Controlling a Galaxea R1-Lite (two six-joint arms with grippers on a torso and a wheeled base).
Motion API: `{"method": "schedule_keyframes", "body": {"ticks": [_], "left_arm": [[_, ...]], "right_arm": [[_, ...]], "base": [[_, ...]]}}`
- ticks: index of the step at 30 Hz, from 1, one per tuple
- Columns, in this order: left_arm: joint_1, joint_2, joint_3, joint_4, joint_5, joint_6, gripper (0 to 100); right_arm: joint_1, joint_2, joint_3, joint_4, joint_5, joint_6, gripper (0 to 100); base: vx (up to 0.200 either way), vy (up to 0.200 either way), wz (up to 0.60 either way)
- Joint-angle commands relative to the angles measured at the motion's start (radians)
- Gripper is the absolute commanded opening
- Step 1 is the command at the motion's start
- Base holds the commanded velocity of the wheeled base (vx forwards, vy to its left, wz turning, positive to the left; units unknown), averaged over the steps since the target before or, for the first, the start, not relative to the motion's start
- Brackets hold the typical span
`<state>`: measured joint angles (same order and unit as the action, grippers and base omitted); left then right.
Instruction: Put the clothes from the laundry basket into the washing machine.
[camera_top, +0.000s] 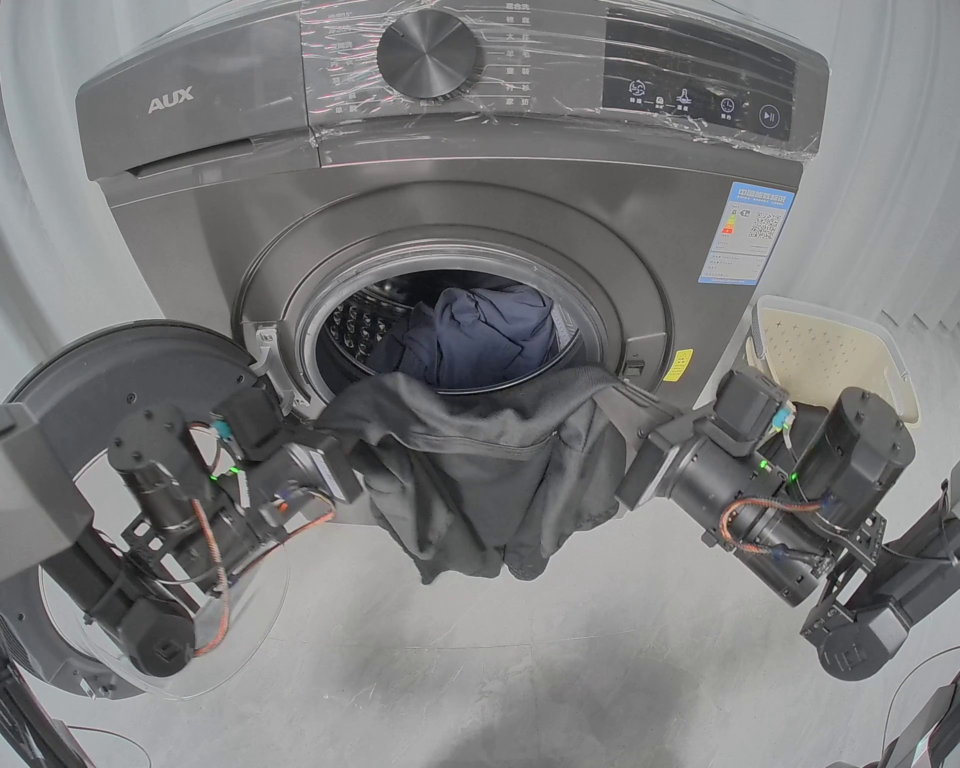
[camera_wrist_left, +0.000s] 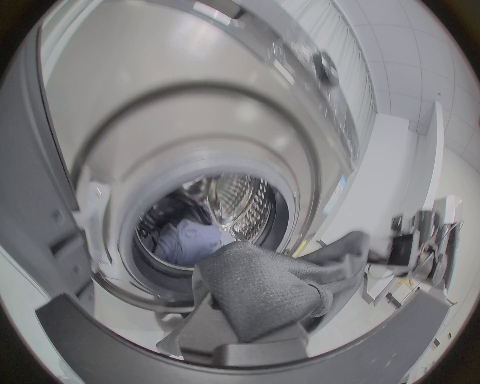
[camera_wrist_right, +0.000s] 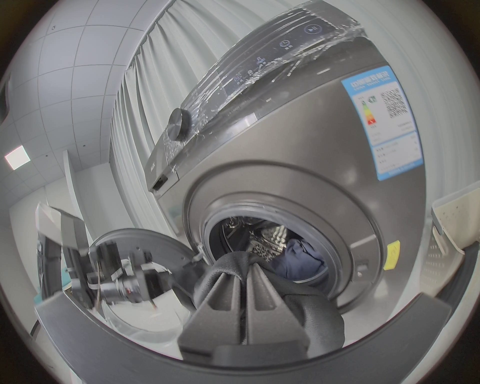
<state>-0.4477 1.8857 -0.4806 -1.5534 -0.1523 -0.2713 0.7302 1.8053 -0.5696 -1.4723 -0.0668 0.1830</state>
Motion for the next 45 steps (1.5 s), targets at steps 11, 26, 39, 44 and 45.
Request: {"method": "schedule_keyframes", "body": {"ticks": [11, 26, 39, 44, 45], "left_arm": [[0.092, -0.22, 0.054, -0.001, -0.055, -0.039, 0], [0.086, -0.232, 0.045, 0.001, -0.05, -0.031, 0], [0.06, -0.244, 0.047, 0.004, -0.049, -0.028, 0], [0.009, -0.243, 0.047, 0.003, -0.049, -0.019, 0], [-0.008, -0.238, 0.045, 0.003, -0.049, -0.017, 0]], "right_arm": [[-0.12, 0.003, 0.152, -0.039, 0.021, -0.005, 0], [-0.12, -0.087, 0.114, -0.039, 0.021, -0.011, 0], [-0.112, -0.127, 0.097, -0.025, 0.019, -0.014, 0], [-0.104, -0.123, 0.111, -0.023, 0.019, -0.013, 0], [-0.101, -0.118, 0.119, -0.023, 0.019, -0.013, 0]], "base": [[0.0, 0.0, 0.0], [0.0, 0.0, 0.0], [0.0, 0.0, 0.0], [0.0, 0.0, 0.0], [0.0, 0.0, 0.0]]}}
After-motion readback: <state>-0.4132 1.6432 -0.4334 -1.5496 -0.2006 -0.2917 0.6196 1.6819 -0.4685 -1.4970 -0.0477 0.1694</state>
